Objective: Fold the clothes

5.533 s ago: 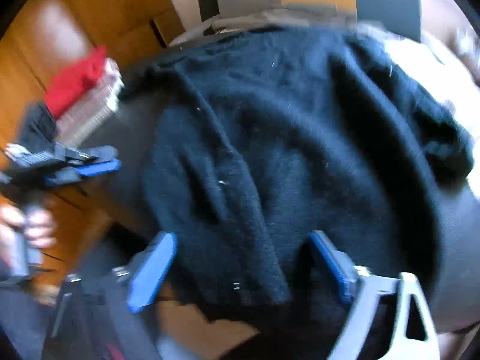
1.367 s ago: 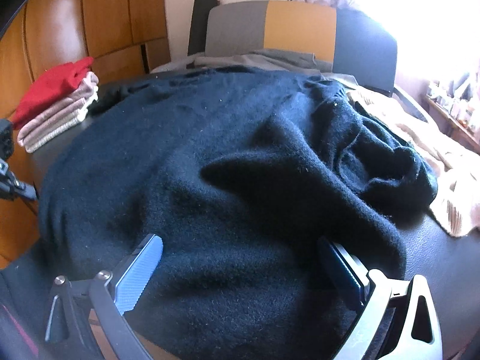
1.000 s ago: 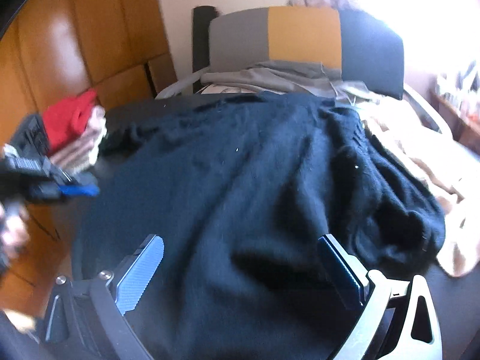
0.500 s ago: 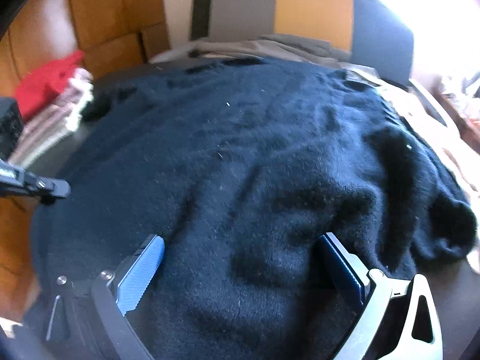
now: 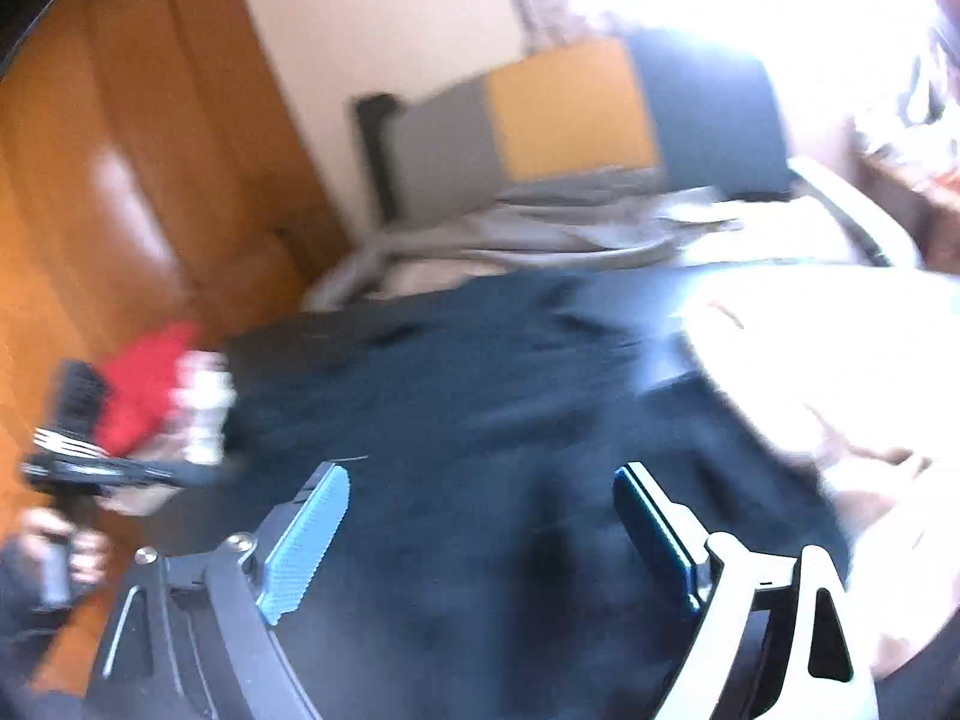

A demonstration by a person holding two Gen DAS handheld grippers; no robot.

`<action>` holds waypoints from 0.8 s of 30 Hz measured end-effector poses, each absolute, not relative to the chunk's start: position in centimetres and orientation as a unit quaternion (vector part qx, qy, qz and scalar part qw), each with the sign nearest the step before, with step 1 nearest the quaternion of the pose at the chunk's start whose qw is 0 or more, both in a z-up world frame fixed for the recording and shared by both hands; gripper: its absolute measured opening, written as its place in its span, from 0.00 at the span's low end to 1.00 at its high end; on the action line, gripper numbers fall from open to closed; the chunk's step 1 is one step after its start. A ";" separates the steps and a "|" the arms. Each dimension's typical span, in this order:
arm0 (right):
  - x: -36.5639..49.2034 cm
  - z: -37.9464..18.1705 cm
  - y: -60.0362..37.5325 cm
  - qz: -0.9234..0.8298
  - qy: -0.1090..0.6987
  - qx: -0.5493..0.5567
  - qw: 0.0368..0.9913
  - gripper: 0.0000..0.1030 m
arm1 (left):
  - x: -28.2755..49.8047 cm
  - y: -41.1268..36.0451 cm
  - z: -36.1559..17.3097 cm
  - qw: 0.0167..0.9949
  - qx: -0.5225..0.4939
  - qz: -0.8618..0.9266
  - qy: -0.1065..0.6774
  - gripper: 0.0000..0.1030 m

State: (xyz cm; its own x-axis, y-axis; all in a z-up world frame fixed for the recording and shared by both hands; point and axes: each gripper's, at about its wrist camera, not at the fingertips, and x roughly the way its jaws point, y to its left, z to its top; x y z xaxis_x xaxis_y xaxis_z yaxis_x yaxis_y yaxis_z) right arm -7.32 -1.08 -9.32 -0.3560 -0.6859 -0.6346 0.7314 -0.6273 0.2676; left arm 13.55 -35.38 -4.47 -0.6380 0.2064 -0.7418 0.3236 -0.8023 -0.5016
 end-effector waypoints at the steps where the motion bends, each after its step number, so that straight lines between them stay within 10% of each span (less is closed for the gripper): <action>1: -9.0 -10.1 -1.7 -0.819 0.043 0.388 0.420 0.52 | 12.2 -35.2 -5.0 0.031 0.426 -0.849 0.311 0.17; 9: -16.9 -15.0 -5.3 -0.799 0.114 0.455 0.376 0.43 | 7.8 -34.6 -9.4 0.027 0.468 -0.841 0.271 0.17; 14: -17.9 -16.7 -6.7 -0.791 0.166 0.460 0.369 0.55 | 8.1 -35.0 -11.6 0.019 0.458 -0.836 0.302 0.17; 18: -16.1 -16.4 -8.4 -0.794 0.219 0.435 0.365 0.12 | 9.1 -35.9 -12.2 0.007 0.439 -0.831 0.341 0.17; 24: -15.6 -13.0 -7.1 -0.820 0.156 0.424 0.352 0.11 | 9.9 -36.3 -12.2 0.000 0.429 -0.833 0.351 0.17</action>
